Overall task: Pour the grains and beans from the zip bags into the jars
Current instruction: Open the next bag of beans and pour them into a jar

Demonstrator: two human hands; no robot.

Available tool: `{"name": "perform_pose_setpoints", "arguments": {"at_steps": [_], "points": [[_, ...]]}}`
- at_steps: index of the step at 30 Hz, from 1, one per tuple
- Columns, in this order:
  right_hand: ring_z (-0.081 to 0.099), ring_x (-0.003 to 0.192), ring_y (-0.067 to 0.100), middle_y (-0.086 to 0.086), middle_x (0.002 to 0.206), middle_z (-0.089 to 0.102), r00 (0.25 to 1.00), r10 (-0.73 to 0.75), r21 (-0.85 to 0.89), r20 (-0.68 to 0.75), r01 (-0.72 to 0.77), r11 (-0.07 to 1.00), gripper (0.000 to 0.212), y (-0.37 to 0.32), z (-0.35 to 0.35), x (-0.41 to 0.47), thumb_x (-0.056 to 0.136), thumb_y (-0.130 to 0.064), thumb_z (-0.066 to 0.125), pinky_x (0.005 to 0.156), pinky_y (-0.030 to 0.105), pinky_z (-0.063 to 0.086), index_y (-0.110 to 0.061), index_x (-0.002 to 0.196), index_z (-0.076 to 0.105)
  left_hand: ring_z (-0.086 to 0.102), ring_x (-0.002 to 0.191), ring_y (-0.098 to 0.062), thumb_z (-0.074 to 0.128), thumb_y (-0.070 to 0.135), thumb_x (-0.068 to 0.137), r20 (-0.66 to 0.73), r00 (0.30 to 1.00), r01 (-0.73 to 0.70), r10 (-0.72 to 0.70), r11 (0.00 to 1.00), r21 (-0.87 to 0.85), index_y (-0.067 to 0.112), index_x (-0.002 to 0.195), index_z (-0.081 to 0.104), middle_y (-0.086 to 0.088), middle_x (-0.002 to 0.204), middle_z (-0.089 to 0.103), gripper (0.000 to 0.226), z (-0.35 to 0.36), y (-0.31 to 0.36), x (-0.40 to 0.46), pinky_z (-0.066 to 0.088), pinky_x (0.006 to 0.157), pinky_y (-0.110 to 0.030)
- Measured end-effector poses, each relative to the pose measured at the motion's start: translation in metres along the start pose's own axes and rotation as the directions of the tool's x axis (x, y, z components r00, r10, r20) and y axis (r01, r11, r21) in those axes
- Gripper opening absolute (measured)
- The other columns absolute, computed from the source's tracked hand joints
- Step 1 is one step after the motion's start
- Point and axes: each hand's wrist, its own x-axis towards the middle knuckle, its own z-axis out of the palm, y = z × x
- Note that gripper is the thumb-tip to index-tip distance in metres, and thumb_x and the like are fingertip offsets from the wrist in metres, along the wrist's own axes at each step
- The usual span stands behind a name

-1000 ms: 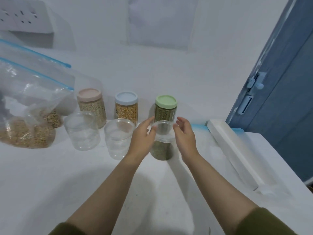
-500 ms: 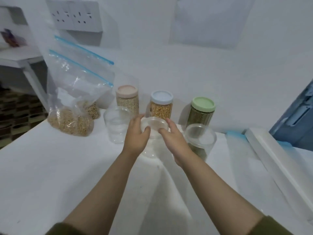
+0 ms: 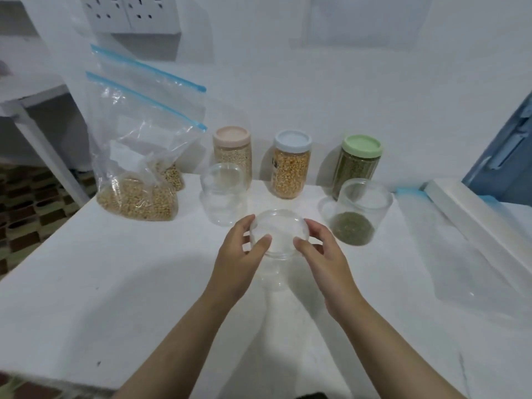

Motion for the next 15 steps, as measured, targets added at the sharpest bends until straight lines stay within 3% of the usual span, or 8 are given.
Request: {"name": "perform_pose_setpoints", "arguments": {"at_steps": [3, 8, 11, 15], "points": [[0.059, 0.107, 0.009, -0.015, 0.122, 0.06, 0.999, -0.019, -0.003, -0.044, 0.019, 1.0, 0.032, 0.007, 0.005, -0.027, 0.092, -0.024, 0.065, 0.087, 0.025, 0.048, -0.035, 0.122, 0.059, 0.056, 0.108, 0.004, 0.064, 0.03, 0.095, 0.046, 0.999, -0.014, 0.016, 0.999, -0.029, 0.03, 0.135, 0.049, 0.018, 0.125, 0.057, 0.043, -0.013, -0.006, -0.019, 0.046, 0.077, -0.01], [0.057, 0.11, 0.007, -0.01, 0.109, 0.062, 0.987, -0.094, -0.035, -0.131, 0.09, 0.995, 0.023, 0.016, 0.013, -0.06, 0.091, -0.025, 0.067, 0.094, 0.024, 0.045, -0.033, 0.112, 0.061, 0.053, 0.1, 0.018, 0.06, 0.024, 0.097, 0.101, 0.993, -0.053, 0.059, 0.997, -0.057, 0.035, 0.128, 0.049, 0.026, 0.12, 0.055, 0.034, -0.026, -0.013, -0.044, 0.041, 0.074, 0.0], [0.06, 0.105, 0.012, -0.007, 0.108, 0.06, 0.987, -0.084, 0.024, -0.14, 0.088, 0.996, 0.019, 0.019, 0.022, -0.074, 0.093, -0.029, 0.066, 0.089, 0.028, 0.049, -0.032, 0.11, 0.057, 0.053, 0.108, 0.01, 0.054, 0.022, 0.1, 0.104, 0.993, -0.045, 0.055, 0.994, -0.095, 0.037, 0.129, 0.048, 0.025, 0.122, 0.055, 0.034, -0.026, -0.018, -0.055, 0.042, 0.079, -0.007], [0.062, 0.103, 0.003, -0.009, 0.116, 0.064, 0.996, -0.027, 0.06, -0.083, 0.032, 0.998, 0.027, 0.017, 0.028, -0.083, 0.094, -0.042, 0.062, 0.083, 0.021, 0.048, -0.035, 0.117, 0.05, 0.053, 0.115, -0.001, 0.048, 0.026, 0.103, 0.13, 0.991, 0.015, 0.011, 0.979, -0.201, 0.038, 0.138, 0.041, 0.014, 0.133, 0.052, 0.038, -0.022, -0.02, -0.065, 0.045, 0.087, -0.015]]}}
